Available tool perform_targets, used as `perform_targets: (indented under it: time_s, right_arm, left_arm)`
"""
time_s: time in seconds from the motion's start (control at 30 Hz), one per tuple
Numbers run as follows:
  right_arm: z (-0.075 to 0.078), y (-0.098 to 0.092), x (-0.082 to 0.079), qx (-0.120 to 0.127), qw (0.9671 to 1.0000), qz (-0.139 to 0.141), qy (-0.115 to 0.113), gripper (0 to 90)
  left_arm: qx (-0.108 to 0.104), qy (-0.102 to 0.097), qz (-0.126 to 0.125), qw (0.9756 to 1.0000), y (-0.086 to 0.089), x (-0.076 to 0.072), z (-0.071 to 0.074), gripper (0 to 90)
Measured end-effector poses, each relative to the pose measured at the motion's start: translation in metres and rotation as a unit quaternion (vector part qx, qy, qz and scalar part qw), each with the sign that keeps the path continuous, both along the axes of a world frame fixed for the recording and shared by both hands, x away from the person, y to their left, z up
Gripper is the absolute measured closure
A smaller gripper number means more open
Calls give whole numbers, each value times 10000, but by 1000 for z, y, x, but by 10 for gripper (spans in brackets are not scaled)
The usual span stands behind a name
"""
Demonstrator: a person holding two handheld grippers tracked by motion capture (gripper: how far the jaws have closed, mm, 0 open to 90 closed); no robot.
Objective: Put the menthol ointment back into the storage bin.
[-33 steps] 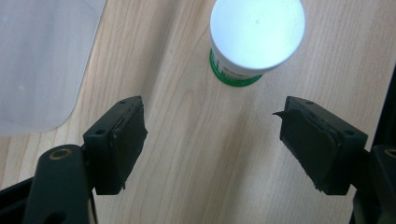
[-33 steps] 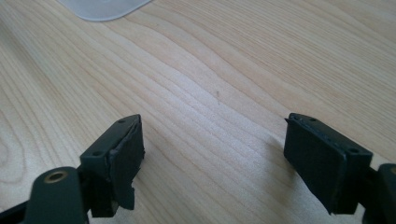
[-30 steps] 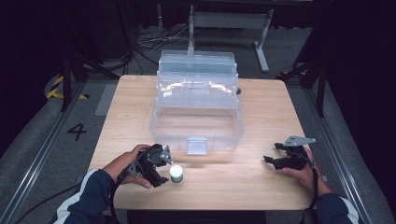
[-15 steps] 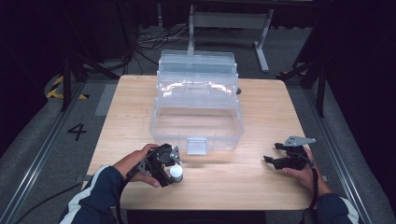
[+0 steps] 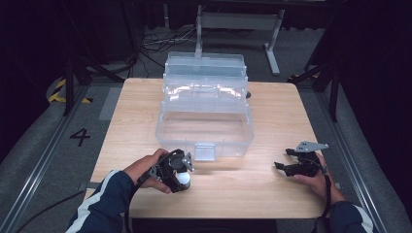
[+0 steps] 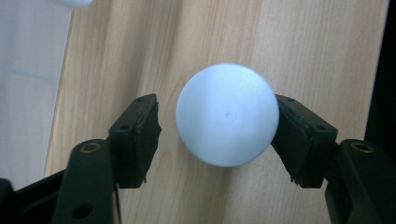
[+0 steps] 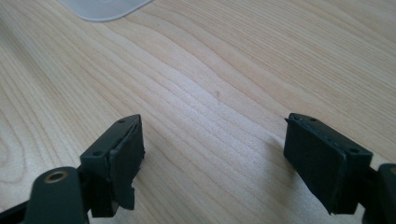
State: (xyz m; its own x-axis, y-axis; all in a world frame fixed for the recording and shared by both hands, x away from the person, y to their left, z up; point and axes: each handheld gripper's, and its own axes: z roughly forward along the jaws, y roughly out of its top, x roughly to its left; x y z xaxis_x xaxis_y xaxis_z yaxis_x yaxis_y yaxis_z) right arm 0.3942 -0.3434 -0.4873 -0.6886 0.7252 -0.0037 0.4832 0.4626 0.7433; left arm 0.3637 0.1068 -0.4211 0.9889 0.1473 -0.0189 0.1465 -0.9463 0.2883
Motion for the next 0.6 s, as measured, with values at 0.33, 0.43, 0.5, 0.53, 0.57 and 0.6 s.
perform_targets:
  time_s: [0.33, 0.43, 0.5, 0.53, 0.57, 0.6]
  right_arm:
    - [0, 0, 0, -1, 10000, 3, -2, 205]
    - [0, 0, 0, 2, 10000, 11, 1, 205]
    - [0, 0, 0, 2, 10000, 11, 0, 205]
    - [0, 0, 0, 2, 10000, 11, -1, 205]
    - [0, 0, 0, 2, 10000, 11, 0, 205]
    - [0, 0, 0, 1, 10000, 11, 0, 205]
  left_arm:
    - [134, 36, -188, 9997, -7, 2, -4, 480]
    - [161, 22, -127, 9998, -6, 3, -3, 474]
    - [177, 21, -128, 9998, -6, 3, -3, 473]
    - [191, 21, -140, 9997, -7, 2, -2, 476]
    - [228, 8, -188, 9996, -7, 2, -2, 491]
    - [239, 1, -201, 9995, -8, 1, -2, 498]
